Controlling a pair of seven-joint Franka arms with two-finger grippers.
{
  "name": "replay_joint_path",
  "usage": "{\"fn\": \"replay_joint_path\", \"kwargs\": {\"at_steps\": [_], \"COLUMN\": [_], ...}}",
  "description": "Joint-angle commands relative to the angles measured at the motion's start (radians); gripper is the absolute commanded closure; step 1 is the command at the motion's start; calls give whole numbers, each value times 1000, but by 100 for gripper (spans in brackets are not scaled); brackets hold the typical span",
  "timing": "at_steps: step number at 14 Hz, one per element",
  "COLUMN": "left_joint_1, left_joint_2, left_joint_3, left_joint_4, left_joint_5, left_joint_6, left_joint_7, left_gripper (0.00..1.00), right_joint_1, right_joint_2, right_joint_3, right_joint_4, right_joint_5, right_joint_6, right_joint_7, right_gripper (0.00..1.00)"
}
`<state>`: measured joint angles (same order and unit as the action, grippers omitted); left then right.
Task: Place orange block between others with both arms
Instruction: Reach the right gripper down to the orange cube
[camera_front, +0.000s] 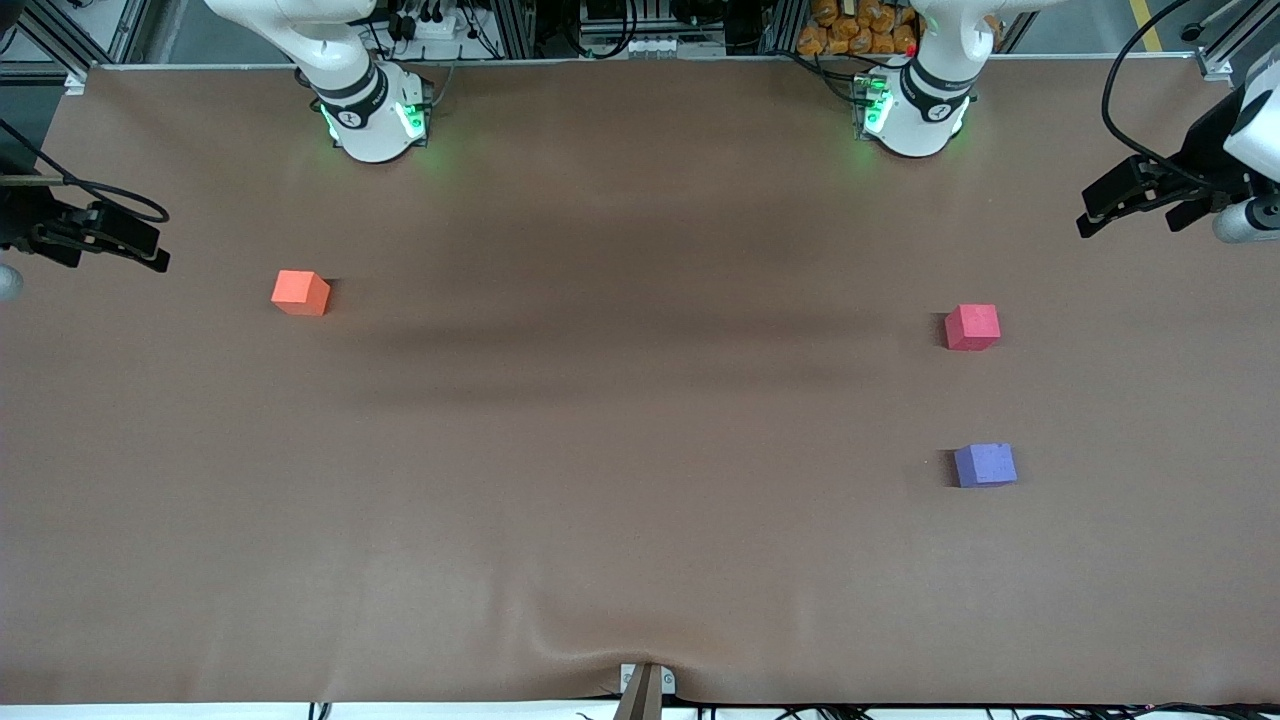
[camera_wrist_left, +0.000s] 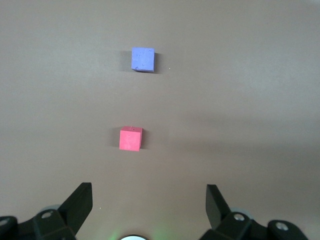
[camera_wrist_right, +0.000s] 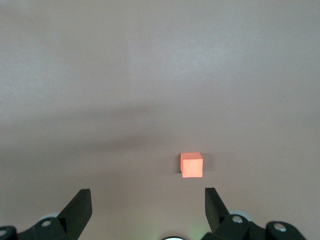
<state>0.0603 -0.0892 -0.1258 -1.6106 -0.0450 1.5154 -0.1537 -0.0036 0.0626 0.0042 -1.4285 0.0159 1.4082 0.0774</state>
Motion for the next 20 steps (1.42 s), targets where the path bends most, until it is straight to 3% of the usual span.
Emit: {"fn": "replay_joint_path", "kwargs": {"at_steps": [1, 8, 15, 20], "left_joint_1": [9, 9, 24, 26], "left_joint_2": [6, 29, 29, 29], "left_joint_3": [-3, -3, -1, -3], "left_joint_4": [23, 41, 40, 32], "left_joint_5": [-13, 10, 10, 8], "left_joint_6": [-21, -21, -26, -26], "left_joint_7": [8, 22, 77, 80], "left_gripper": [0, 0, 0, 0], "right_joint_1": [-3, -4, -35, -110], "right_joint_2": [-10, -9, -7, 35], "right_joint_3": [-3, -4, -9, -9], "right_joint_4": [-9, -12, -136, -288], "right_joint_5": [12, 12, 12, 12], "right_joint_6": [-6, -8, -11, 12], "right_joint_7": [-2, -2, -2, -11], "right_gripper": [0, 0, 0, 0]}}
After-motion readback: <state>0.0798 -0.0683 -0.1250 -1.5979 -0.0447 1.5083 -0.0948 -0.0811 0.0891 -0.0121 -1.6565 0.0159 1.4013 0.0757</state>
